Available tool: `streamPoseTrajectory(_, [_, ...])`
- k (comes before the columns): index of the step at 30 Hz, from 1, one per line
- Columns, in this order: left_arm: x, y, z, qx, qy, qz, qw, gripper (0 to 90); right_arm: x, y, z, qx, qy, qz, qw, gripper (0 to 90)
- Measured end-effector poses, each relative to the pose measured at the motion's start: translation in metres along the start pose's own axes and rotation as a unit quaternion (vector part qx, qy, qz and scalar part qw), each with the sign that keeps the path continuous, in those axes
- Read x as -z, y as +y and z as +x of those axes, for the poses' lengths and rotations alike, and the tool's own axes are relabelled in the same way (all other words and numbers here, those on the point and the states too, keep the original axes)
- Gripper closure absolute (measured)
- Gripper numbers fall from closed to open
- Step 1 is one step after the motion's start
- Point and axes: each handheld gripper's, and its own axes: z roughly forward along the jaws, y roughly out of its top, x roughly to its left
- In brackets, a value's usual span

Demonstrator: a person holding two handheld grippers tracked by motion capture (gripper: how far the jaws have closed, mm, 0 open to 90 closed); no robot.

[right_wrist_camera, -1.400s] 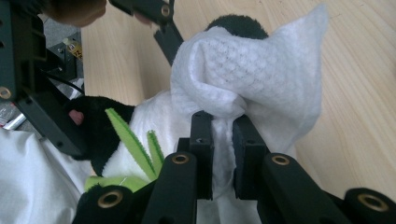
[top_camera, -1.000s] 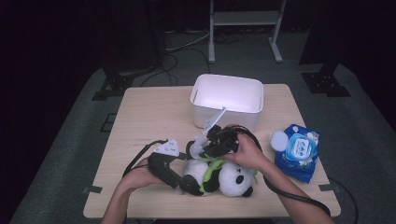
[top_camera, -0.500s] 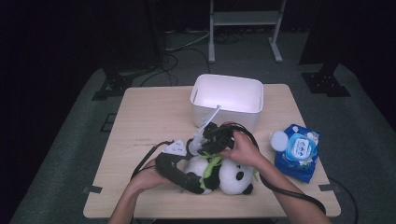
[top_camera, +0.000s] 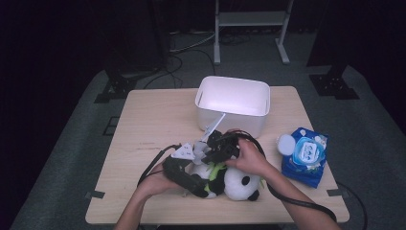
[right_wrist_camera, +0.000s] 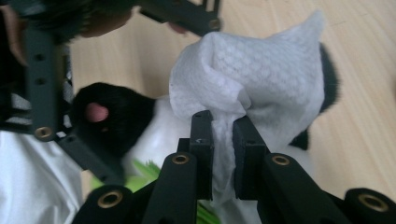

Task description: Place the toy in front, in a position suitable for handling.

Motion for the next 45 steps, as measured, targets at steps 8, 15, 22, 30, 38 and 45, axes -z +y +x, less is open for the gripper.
streamPoseTrajectory(8, [0.0,0.0,-0.001,-0.002,0.0,0.002,1.0,10.2,-0.004,-0.003,0.014,0.013,0.022,-0.004,0.9997,80.1])
streamPoseTrajectory(15, [0.003,0.0,-0.001,-0.007,-0.003,0.0,1.0,10.2,-0.006,-0.008,0.018,0.0,0.063,-0.001,0.998,80.2])
streamPoseTrajectory(22, [0.003,0.0,-0.002,-0.009,-0.004,0.001,0.9999,10.1,-0.008,-0.008,0.025,0.015,0.06,0.005,0.9981,80.0])
streamPoseTrajectory(30, [0.021,0.0,0.003,-0.011,-0.019,-0.021,0.9995,10.2,0.002,-0.009,0.019,0.008,0.036,-0.019,0.9991,79.0])
streamPoseTrajectory(38, [0.053,-0.01,0.014,-0.008,0.007,-0.029,0.9995,10.1,0.002,-0.01,0.015,0.0,0.045,-0.015,0.9989,78.8])
streamPoseTrajectory(45, [0.048,-0.018,0.019,0.003,-0.002,-0.018,0.9998,10.1,-0.01,0.002,0.024,0.012,0.057,-0.004,0.9983,78.2])
